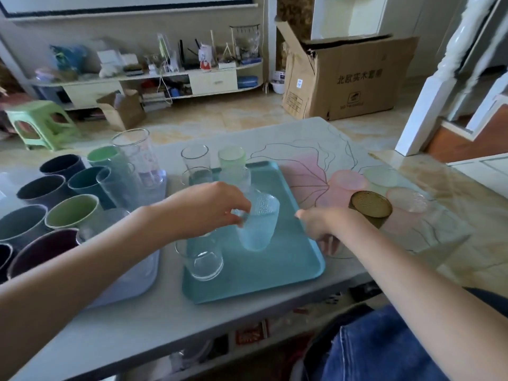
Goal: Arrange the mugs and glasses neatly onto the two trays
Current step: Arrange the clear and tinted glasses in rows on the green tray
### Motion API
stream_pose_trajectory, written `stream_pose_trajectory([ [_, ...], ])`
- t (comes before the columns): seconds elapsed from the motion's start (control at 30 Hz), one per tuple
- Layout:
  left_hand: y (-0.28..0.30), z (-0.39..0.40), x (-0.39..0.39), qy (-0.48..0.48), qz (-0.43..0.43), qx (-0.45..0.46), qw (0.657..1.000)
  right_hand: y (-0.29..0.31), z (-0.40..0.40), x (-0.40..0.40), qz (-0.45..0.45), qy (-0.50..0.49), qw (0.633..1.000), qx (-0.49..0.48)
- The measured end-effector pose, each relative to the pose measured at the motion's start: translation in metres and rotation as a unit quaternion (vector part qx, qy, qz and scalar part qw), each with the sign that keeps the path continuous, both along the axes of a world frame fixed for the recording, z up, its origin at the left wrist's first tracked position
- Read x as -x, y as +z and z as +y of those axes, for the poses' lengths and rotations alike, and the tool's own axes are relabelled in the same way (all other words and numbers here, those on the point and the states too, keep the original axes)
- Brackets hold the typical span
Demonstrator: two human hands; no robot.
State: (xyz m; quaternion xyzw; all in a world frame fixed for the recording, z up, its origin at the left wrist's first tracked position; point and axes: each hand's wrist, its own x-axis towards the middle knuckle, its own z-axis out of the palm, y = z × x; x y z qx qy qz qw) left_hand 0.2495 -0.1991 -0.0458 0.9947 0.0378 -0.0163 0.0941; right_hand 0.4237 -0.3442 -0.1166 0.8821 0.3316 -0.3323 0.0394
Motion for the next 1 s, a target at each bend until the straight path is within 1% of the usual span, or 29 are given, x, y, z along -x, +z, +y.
stream_pose_trajectory([
  [0.1,-0.021,-0.008,0.011,-0.002,0.049,-0.033,0.998,0.015,-0.010,0.012,0.003,0.024,0.999,0.026],
  [0.17,-0.032,-0.011,0.016,0.001,0.065,-0.057,0.996,0.023,-0.015,0.017,0.016,0.034,0.999,0.037],
  [0.27,-0.041,-0.011,0.021,-0.005,0.046,-0.075,0.996,0.035,-0.020,0.019,0.041,0.007,0.999,0.029],
  [0.4,-0.040,-0.008,0.027,-0.009,0.014,-0.099,0.995,0.045,-0.025,0.014,0.055,-0.009,0.998,-0.042],
  [0.47,-0.039,-0.006,0.035,0.007,-0.003,-0.068,0.998,0.050,-0.028,0.011,0.053,-0.009,0.995,-0.079],
  [0.5,-0.038,-0.004,0.041,0.026,-0.027,-0.034,0.999,0.052,-0.029,0.008,0.049,-0.014,0.994,-0.100],
  [0.57,-0.039,-0.002,0.052,0.085,-0.122,0.051,0.988,0.058,-0.031,0.002,0.029,-0.027,0.987,-0.155],
  [0.63,-0.042,-0.002,0.064,0.161,-0.254,0.117,0.946,0.064,-0.033,-0.005,-0.024,-0.041,0.975,-0.217],
  [0.7,-0.051,-0.003,0.075,0.221,-0.341,0.155,0.900,0.070,-0.034,-0.013,-0.129,-0.034,0.954,-0.268],
  [0.77,-0.071,-0.004,0.081,0.251,-0.373,0.189,0.873,0.074,-0.034,-0.022,-0.258,-0.023,0.923,-0.286],
  [0.8,-0.083,-0.005,0.081,0.265,-0.377,0.219,0.860,0.075,-0.033,-0.025,-0.298,-0.028,0.909,-0.290],
  [0.83,-0.094,-0.005,0.080,0.284,-0.375,0.258,0.844,0.074,-0.032,-0.030,-0.316,-0.035,0.902,-0.291],
  [0.9,-0.110,-0.004,0.076,0.339,-0.370,0.336,0.797,0.068,-0.027,-0.037,-0.325,-0.044,0.906,-0.267],
  [1.0,-0.121,0.001,0.069,0.398,-0.389,0.392,0.732,0.055,-0.016,-0.046,-0.357,-0.035,0.918,-0.171],
])
